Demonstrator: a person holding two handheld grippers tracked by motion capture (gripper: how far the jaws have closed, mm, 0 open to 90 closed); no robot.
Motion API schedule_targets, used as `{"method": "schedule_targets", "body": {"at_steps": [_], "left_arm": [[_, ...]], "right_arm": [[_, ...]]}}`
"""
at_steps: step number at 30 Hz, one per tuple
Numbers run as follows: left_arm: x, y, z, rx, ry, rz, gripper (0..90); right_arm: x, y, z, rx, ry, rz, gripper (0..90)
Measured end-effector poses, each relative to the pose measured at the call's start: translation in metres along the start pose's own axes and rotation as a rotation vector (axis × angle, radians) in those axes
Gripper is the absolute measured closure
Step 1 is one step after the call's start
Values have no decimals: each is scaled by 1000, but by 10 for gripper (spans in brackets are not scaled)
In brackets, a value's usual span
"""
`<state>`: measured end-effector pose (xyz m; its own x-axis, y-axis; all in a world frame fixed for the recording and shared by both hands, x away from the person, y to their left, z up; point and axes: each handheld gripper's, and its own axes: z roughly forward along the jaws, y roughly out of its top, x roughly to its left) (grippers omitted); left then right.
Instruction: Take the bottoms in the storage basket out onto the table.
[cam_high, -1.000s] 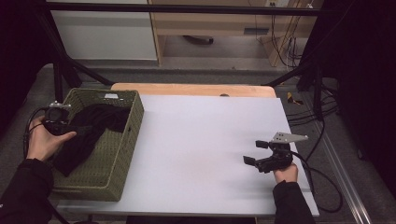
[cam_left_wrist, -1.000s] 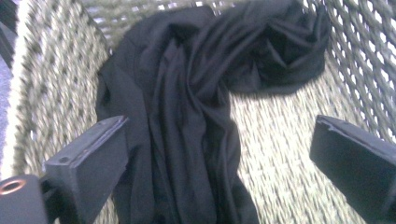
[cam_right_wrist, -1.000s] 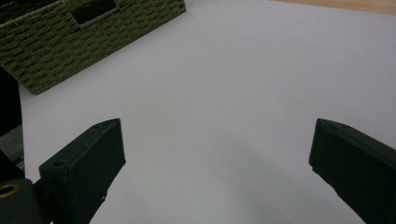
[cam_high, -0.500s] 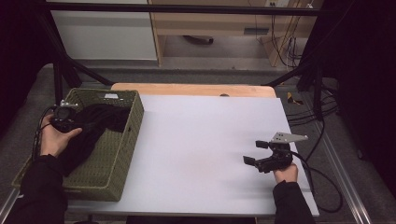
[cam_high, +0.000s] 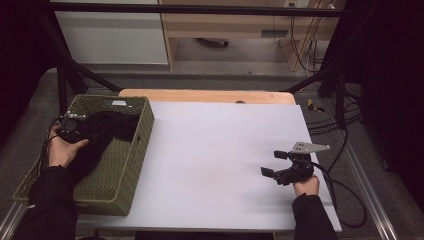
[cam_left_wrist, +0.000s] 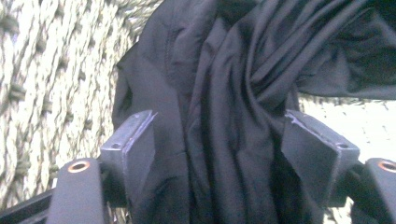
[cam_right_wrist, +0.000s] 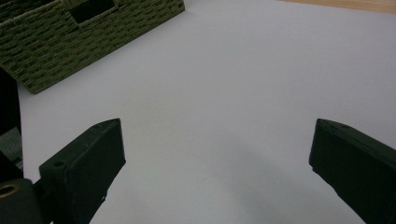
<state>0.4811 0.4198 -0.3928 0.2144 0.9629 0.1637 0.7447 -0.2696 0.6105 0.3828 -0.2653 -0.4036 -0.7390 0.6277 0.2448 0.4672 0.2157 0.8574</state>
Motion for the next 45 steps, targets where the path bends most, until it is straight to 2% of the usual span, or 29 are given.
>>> {"method": "schedule_targets", "body": {"at_steps": [3,5,12,19,21,24,27,30,33,34,38,42,45], "left_arm": [[0,-2,1,18,13,-8,325],[0,-4,2,12,15,2,358],[1,-9,4,15,53,47,388],[3,-14,9,16,23,7,384],[4,-15,10,16,28,13,385],[3,-16,13,12,-3,-15,370],[3,-19,17,50,-16,-5,365],[3,-20,18,50,-24,2,359],[2,-24,22,71,-73,-20,334],[2,-24,23,67,-80,-44,313],[2,-24,23,77,-85,-64,329],[3,-27,22,82,-115,-144,381],[2,-27,21,85,-135,-134,449]], "right_arm": [[0,0,0,0,-1,-1,40],[0,0,0,-1,-1,1,40],[0,0,0,1,1,-1,40],[0,0,0,2,2,-3,40],[1,0,0,-1,4,0,40],[1,0,0,-3,5,0,40],[0,0,0,-2,5,-1,40],[1,0,0,-2,5,-1,40],[1,0,0,-3,4,-2,40],[1,0,0,-3,5,-2,40],[1,0,0,-2,4,-1,40],[1,0,0,-2,6,-2,40],[0,0,0,-3,4,-4,40]]}}
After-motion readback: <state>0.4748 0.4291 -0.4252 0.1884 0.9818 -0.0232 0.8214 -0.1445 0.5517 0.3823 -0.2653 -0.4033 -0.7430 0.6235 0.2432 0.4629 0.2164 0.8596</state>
